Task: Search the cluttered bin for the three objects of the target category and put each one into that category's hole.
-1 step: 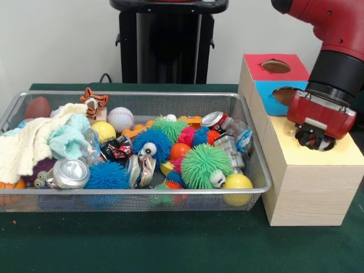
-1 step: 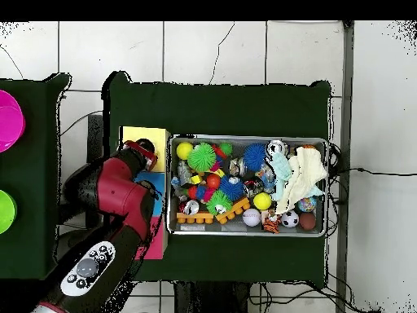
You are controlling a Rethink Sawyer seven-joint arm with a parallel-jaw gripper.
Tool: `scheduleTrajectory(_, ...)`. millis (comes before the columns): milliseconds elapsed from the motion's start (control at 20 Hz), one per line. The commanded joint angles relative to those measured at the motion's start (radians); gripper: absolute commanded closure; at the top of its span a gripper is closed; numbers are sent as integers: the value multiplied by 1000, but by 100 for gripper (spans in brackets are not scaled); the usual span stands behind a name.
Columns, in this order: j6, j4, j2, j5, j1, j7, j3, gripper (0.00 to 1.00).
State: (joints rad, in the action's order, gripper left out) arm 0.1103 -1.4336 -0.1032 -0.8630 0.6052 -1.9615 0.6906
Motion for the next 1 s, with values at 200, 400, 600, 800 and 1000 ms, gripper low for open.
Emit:
scheduleTrajectory(200, 212, -46, -82, -7, 26, -286, -42, 100)
scheduleTrajectory(400, 304, -65, -139, 12, 46, -297, -5, 100)
scheduleTrajectory(600, 348, -68, -168, 22, 55, -297, 14, 100)
scheduleTrajectory(800, 353, -69, -176, 30, 57, -287, 32, 100)
scheduleTrajectory(1000, 350, -65, -173, 38, 60, -282, 54, 100)
